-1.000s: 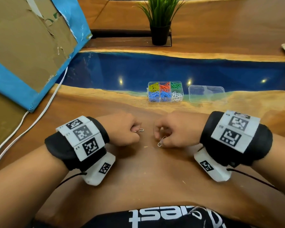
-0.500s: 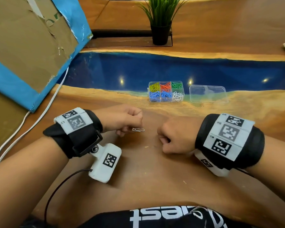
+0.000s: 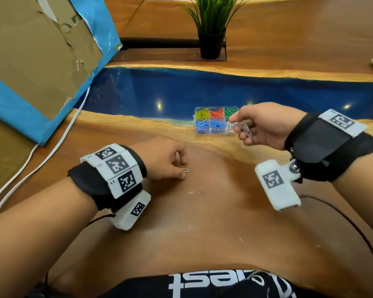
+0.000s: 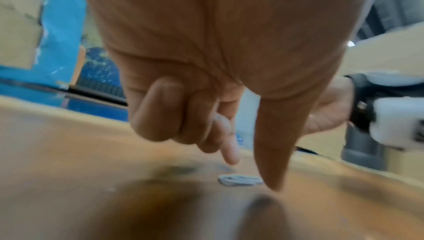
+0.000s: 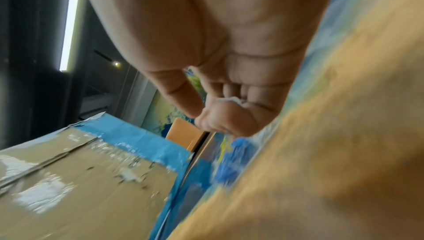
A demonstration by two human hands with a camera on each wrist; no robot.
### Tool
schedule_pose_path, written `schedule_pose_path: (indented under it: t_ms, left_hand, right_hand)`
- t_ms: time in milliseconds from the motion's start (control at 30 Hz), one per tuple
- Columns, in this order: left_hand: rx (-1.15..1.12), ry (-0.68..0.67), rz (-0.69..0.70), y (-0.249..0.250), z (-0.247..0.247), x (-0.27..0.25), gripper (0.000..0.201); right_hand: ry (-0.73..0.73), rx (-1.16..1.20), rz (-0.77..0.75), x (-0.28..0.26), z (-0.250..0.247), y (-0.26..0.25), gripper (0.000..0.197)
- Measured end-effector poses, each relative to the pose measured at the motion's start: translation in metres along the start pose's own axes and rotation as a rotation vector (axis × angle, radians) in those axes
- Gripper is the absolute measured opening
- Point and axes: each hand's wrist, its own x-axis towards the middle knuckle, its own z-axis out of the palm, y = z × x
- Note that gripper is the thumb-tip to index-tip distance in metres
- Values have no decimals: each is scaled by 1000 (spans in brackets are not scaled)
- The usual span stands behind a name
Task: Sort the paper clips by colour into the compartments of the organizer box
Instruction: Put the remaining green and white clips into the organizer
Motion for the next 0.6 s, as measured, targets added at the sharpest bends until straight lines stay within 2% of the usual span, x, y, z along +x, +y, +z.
schedule_pose_path:
  t_ms: [67,133,233,400,500,600]
  left_hand:
    - [83,14,-12,1,-1,1,27]
    - [162,38,-9,4,-3,1,20]
    - [213,38,6,8,-5,0,9]
    - [137,-27,-26,9,-4,1,3]
    - [108,-71,-38,9,-4,3,2]
    - [101,-70,-21,9,-2,3,10]
  right_hand:
    - [119,4,0,7,-9,-4,18]
    - [179,18,-1,12,-15,-9,25]
    - [208,13,7,15,-15,-16,9]
    - [214,-21,15,16,-8,-22,10]
    - [219,-51,11,15,-8,-23,24]
    - [225,-63,-5,13,-9,-21,40]
